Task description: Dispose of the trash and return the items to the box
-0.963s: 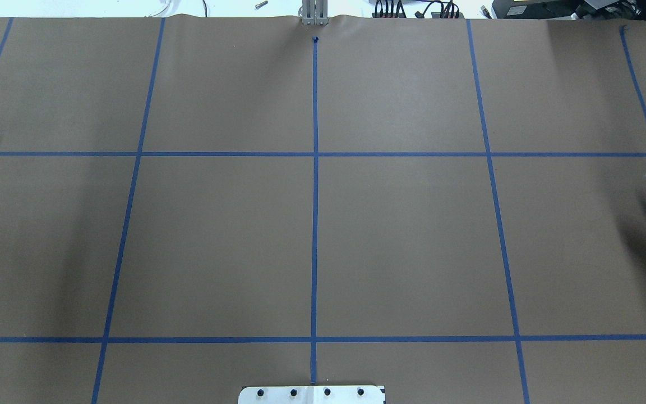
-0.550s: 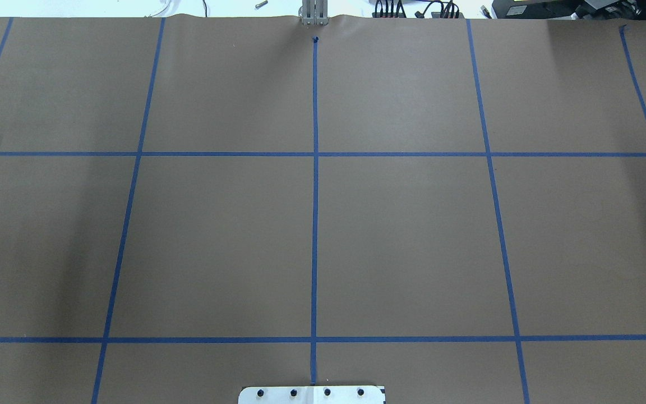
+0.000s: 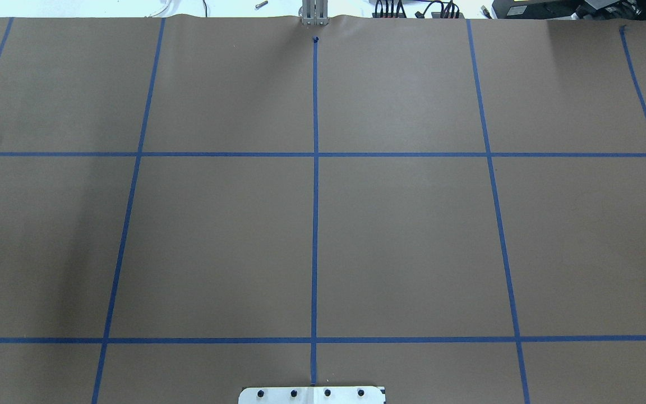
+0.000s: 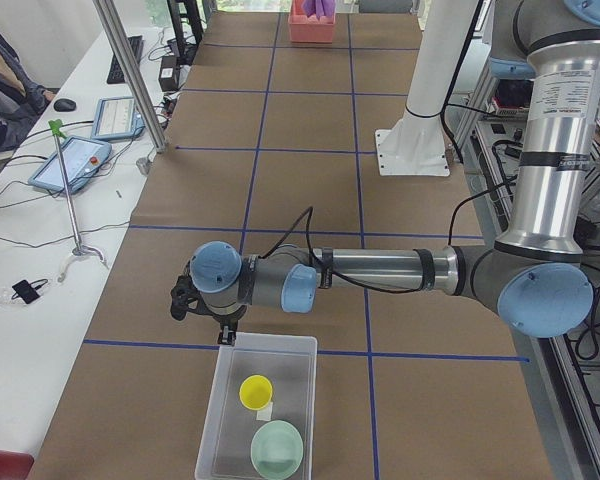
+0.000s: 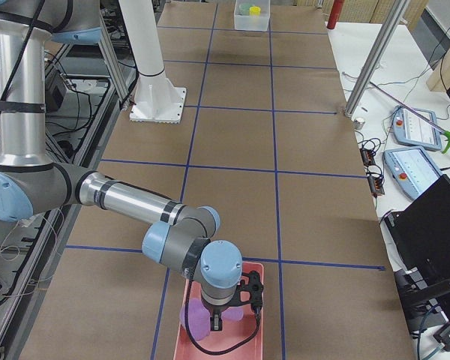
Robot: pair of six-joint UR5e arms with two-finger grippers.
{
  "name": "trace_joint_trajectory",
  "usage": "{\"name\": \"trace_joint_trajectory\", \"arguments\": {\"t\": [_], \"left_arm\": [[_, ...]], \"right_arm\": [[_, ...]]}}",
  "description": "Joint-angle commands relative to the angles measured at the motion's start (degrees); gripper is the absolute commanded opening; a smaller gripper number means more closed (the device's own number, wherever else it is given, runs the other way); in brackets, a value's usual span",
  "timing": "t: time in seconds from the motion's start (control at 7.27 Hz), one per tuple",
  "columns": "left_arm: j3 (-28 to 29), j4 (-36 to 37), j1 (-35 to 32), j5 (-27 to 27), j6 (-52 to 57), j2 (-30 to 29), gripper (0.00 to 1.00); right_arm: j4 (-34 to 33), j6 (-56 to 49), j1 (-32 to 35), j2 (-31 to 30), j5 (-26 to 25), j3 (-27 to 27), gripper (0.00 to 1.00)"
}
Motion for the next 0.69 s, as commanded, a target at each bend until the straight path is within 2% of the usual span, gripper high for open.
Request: {"name": "trace_joint_trajectory", "arguments": {"t": [0.0,0.14,0.28,0.41,0.55], "left_arm": [[-4.28,0.20,2.98,0.66,-4.17,0.59,0.72],[-6.22,0.28,4.04,0.75,-4.63,0.68,0.72],[-8.24,0.98,4.92,0.84,-5.15,0.60,0.72],[-13.39,4.55,7.10,4.41,-6.99,0.68,0.72],[-17.71,10.59,7.56,5.66,-6.83,0.60,0.72]], "right_arm": [[2.18,3.21,-0.11,0.85,2.45,0.51,1.00],[2.27,10.28,-2.63,1.02,8.13,1.74,1.00],[2.18,15.49,-6.05,1.03,9.66,5.41,1.00],[2.18,21.37,-9.57,1.03,10.37,9.19,1.00],[2.18,26.13,-12.56,1.03,10.82,11.92,1.00]]}}
